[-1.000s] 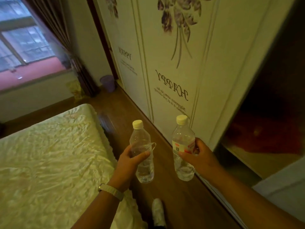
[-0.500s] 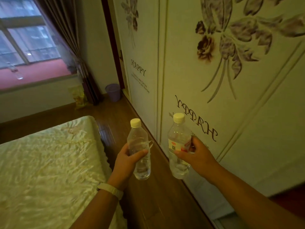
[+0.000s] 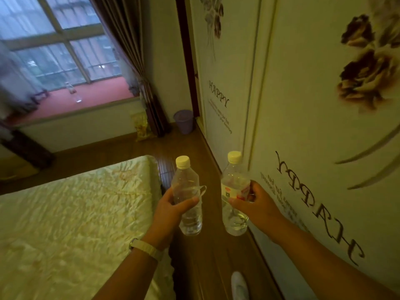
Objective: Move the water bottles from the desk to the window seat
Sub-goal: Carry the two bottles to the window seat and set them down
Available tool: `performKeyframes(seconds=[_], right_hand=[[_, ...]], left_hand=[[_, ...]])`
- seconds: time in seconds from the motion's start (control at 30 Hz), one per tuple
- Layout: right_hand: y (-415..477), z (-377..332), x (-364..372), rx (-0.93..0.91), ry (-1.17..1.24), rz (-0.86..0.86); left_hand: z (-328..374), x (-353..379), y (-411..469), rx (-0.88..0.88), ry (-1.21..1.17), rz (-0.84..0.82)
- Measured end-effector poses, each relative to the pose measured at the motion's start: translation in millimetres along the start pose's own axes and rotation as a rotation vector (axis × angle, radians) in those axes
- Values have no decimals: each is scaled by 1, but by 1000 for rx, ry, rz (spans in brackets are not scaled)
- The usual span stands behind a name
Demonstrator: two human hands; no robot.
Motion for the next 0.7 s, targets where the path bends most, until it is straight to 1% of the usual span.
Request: performKeyframes(seconds=[0.2,0.4,0.57,0.7], right_hand=[[102,-32,-1,-14,20,-100],[180,-51,13,-29,23,-167],[230,-55,38,-24,-6,-246],[274,-56,61,-9,-24,-271]], left_hand=[[35,-3,71,-9,-18,125],[47,-13,121,6,-54,240],[50,-23,168,-10,-103,277],[44,-41,217,-11,-125,287]])
Point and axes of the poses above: each hand's wrist, its own y-axis towards the middle knuckle, its own x-axis out of the palm, z = x × y, the point moved 7 cm from there along y, towards the middle knuckle, and after that the axes turned 7 degrees about y, right-handed, at the moved point
